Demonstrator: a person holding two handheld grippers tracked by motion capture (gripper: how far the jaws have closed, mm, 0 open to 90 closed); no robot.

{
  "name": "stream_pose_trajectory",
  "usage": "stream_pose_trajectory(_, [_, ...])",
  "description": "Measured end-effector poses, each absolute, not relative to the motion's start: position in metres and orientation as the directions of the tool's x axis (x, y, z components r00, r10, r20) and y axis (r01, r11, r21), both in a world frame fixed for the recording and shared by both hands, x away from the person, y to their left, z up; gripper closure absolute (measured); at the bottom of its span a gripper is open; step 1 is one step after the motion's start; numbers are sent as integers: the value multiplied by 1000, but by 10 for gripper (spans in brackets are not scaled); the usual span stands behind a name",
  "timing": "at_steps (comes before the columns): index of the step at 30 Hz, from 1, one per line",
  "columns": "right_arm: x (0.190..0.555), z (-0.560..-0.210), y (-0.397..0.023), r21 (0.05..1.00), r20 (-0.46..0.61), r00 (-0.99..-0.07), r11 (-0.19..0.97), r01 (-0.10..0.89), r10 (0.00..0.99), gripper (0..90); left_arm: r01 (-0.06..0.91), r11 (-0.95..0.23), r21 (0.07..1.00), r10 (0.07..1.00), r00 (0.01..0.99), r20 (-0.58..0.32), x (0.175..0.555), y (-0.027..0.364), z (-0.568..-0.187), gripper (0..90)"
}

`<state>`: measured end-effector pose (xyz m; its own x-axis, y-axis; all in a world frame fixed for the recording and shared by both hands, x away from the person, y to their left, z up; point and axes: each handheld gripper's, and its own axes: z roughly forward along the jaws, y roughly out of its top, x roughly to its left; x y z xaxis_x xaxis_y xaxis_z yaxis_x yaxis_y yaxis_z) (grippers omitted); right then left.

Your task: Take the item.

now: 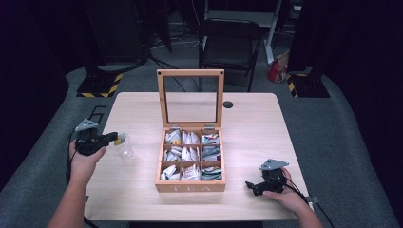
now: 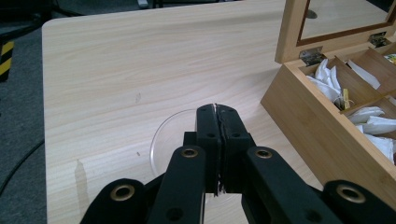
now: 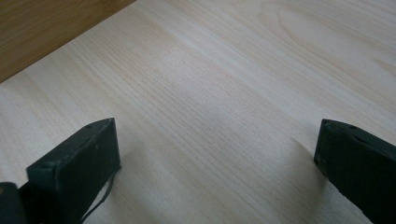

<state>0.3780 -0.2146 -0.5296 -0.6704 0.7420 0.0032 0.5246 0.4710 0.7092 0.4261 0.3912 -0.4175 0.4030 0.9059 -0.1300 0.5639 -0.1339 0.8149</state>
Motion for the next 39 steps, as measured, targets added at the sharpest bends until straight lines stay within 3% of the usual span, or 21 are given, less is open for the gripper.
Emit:
stream_pose_trajectory(13, [378,-530,-215,709,4,-670,471,525,742,0,582,-129,803,910,390,-137,426,394,-426,879])
stream_pose_trajectory(27, [378,-530,-215,709,1,-673,474,522,740,0,578,-96,810,912,378,-161,424,397,-424,723])
stream_pose_trajectory(39, [378,-530,-215,709,-1,-673,475,521,740,0,547,-108,830,888,428,-166,420,381,-412,587])
